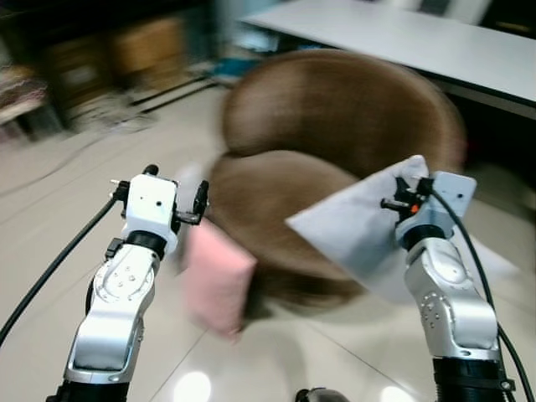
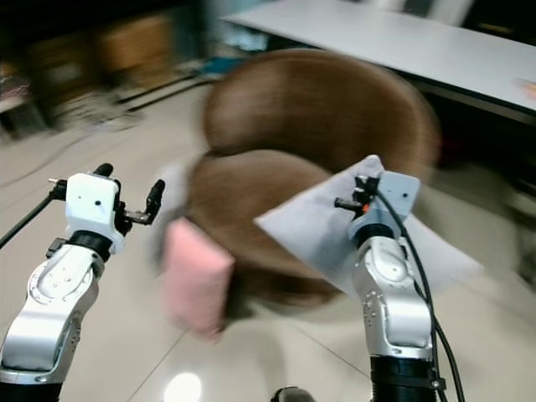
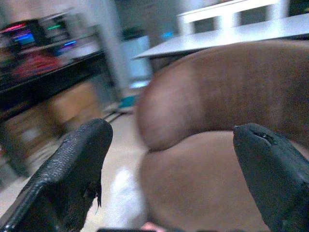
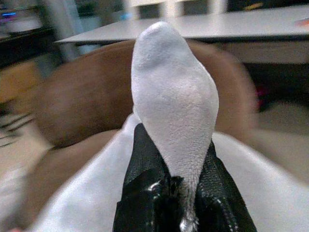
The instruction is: Move the pillow to the sofa from floor
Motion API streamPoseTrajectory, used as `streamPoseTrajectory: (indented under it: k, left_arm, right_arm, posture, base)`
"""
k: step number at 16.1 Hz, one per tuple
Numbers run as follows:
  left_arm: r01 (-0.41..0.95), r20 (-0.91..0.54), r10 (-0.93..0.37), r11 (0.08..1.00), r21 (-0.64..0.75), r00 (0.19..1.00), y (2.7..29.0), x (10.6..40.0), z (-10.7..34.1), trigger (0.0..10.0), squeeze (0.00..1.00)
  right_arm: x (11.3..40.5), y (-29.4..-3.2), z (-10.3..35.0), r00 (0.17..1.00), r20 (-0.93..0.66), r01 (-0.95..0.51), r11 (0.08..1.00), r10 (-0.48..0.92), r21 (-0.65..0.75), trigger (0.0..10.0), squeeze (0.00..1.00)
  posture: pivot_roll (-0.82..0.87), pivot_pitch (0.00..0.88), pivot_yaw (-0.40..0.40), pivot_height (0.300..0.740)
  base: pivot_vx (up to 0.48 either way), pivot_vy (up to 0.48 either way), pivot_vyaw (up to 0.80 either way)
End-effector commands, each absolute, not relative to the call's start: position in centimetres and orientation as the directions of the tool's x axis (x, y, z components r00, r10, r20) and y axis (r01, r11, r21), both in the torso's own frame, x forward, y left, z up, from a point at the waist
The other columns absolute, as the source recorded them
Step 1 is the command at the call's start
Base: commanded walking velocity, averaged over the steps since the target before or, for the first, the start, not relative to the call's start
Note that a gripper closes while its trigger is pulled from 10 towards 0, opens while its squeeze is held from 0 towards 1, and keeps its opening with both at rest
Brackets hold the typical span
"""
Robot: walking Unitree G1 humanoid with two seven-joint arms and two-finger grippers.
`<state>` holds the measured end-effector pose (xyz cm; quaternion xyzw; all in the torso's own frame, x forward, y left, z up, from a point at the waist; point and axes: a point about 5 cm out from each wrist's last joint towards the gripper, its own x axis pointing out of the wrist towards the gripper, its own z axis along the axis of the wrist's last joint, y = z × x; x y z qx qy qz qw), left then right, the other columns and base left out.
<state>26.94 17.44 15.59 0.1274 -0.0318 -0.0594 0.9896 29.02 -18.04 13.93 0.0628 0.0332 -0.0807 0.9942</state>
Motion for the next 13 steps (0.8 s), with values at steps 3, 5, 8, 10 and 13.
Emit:
streamPoseTrajectory:
  k: [3, 5, 8, 10, 13]
  left_arm:
    - [0.129, 0.049, -0.147, 0.955, 0.267, 0.988, 17.3, 27.1, 15.7, 10.0, 0.0]
    - [0.127, 0.05, -0.146, 0.953, 0.274, 0.988, 17.5, 27.1, 15.8, 10.0, 0.0]
    - [0.125, 0.049, -0.143, 0.953, 0.276, 0.988, 17.6, 27.1, 15.8, 10.0, 0.0]
    - [0.128, 0.05, -0.148, 0.952, 0.277, 0.988, 17.5, 26.8, 15.8, 10.0, 0.0]
    - [0.132, 0.044, -0.15, 0.951, 0.281, 0.988, 17.8, 26.1, 15.8, 10.0, 0.0]
  right_arm:
    - [29.3, -18.6, 15.9, 0.964, 0.036, 0.249, 0.945, -0.262, 0.213, 10.0, 0.0]
    - [29.3, -18.6, 15.7, 0.963, 0.025, 0.257, 0.941, -0.269, 0.221, 10.0, 0.0]
    - [29.3, -18.6, 15.5, 0.969, 0.036, 0.239, 0.964, -0.245, 0.12, 10.0, 0.0]
    - [29.3, -17.3, 15.7, 0.995, 0.036, 0.087, 0.978, -0.096, 0.19, 10.0, 0.0]
    - [29.0, -15.2, 17.1, 0.987, 0.109, -0.136, 0.967, 0.114, 0.217, 10.0, 0.0]
  posture:
    - [-0.04, 0.0, 0.014, 0.74]
    - [-0.04, 0.0, 0.014, 0.74]
    - [-0.04, 0.0, 0.013, 0.74]
    - [-0.02, 0.0, 0.003, 0.74]
    - [-0.01, 0.0, -0.002, 0.74]
  base:
    - [0.292, 0.0, -0.8]
    - [0.292, 0.0, -0.8]
    - [0.284, 0.0, -0.8]
    - [0.263, 0.0, 0.0]
    - [0.25, 0.0, 0.23]
